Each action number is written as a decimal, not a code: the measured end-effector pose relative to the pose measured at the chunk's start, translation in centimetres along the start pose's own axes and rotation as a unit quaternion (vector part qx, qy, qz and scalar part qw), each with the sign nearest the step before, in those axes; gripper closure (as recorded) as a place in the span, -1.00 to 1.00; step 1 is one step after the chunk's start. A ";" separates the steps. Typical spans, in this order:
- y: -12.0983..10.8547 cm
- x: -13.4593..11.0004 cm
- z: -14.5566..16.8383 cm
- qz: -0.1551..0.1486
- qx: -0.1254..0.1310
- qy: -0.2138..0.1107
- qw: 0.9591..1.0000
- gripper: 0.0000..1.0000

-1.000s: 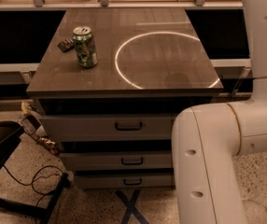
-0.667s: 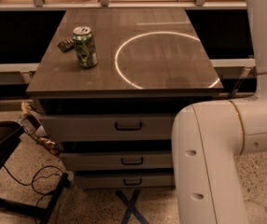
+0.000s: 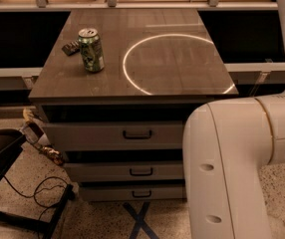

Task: Move paper bowl near green can

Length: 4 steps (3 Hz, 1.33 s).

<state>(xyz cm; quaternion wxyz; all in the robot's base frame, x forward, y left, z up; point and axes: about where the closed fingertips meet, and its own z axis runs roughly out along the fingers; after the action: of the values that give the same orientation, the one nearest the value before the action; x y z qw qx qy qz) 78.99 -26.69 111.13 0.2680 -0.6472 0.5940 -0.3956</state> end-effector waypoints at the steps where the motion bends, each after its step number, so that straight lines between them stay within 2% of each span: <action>1: -0.1 0.1 -0.3 0.000 0.001 0.002 1.000 1.00; 2: -0.3 0.4 -1.3 0.000 0.004 0.007 1.000 1.00; 3: -1.6 0.5 -5.2 -0.018 0.025 0.030 0.999 1.00; 4: -1.6 0.8 -7.4 -0.020 0.032 0.035 0.999 1.00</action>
Offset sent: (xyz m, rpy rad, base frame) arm -0.0318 -0.0018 0.0230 -0.0137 -0.0299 -0.0214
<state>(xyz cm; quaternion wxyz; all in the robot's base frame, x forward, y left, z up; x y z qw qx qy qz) 73.72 -26.32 116.67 0.2593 -0.6358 0.5769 -0.4424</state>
